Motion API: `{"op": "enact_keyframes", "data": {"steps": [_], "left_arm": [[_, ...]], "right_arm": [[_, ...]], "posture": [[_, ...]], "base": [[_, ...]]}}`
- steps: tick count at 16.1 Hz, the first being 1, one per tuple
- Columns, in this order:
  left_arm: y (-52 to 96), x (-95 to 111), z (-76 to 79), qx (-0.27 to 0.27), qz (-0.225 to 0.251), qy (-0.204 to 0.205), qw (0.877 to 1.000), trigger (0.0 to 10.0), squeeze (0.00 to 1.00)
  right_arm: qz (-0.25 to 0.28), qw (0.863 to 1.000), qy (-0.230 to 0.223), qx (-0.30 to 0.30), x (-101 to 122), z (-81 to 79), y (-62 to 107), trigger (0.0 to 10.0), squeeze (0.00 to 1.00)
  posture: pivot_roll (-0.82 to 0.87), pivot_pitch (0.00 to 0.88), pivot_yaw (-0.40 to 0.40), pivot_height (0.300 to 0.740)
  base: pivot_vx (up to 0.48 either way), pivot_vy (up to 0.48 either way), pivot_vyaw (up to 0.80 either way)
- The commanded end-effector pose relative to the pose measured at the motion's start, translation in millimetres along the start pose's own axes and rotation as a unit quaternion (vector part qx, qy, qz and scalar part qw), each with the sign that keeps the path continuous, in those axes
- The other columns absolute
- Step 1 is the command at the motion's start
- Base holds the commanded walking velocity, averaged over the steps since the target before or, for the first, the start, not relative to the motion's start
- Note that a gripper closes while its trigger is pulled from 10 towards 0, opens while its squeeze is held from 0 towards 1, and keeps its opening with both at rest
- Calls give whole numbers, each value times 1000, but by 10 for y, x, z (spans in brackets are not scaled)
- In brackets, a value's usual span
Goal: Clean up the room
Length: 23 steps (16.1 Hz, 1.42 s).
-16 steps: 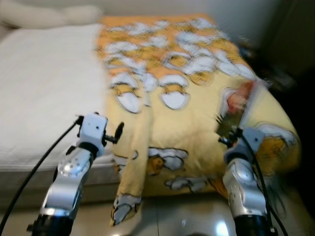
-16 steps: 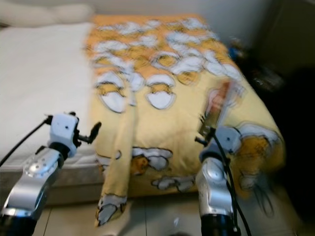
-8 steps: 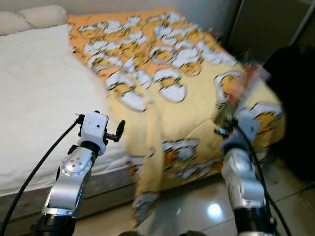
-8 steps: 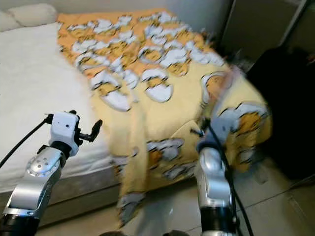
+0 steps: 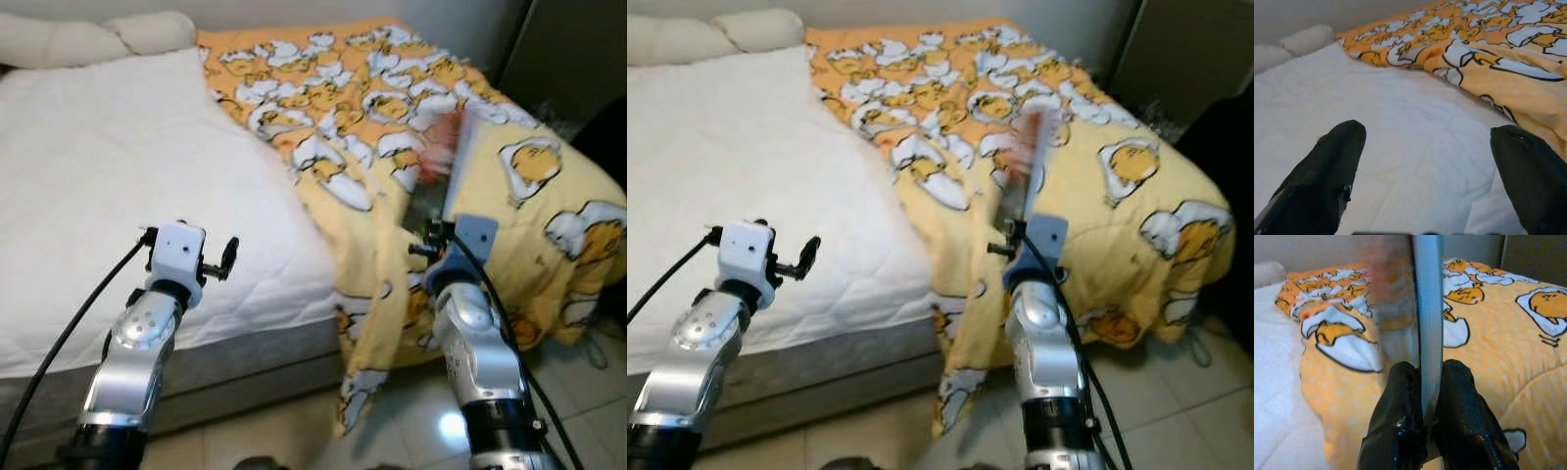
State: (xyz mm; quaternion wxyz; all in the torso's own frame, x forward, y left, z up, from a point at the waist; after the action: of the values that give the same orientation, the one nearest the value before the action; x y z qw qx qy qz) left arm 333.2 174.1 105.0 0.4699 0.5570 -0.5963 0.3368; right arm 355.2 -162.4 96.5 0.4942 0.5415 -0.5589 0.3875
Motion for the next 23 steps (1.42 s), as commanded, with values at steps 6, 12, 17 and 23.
{"op": "enact_keyframes", "data": {"steps": [6,12,17,23], "left_arm": [[-29,27,-49,-2,4,-12,1000,10000,149],[-54,61,-46,-6,10,-17,1000,10000,149],[-69,95,-10,-5,15,-15,1000,10000,149],[-75,112,-13,3,19,-9,1000,10000,141]], "right_arm": [[17,1000,-11,-15,73,25,16,10000,0],[10,1000,-15,-11,36,-14,16,10000,0],[9,1000,-17,-8,22,-51,20,10000,0],[6,1000,-14,-5,11,-58,17,10000,0]], "posture": [[78,0,16,740],[89,0,8,740],[99,0,3,740],[99,0,0,740]], "base": [[0,480,0],[0,480,0],[0,480,0],[0,400,0]]}}
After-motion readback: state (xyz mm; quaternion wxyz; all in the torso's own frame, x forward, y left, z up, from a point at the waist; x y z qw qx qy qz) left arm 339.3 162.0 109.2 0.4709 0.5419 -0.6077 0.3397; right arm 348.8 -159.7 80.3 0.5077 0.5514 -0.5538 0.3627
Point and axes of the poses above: a point about 5 cm out from each wrist's last joint towards the gripper, its own y axis pointing back from the gripper into the wrist, its own x axis along the axis of the wrist's last joint, z = x × y, the point moved 5 cm from there along -y, pointing out of the wrist towards the gripper, and after that the axes turned 7 degrees about -y, right-handed, at the moved point
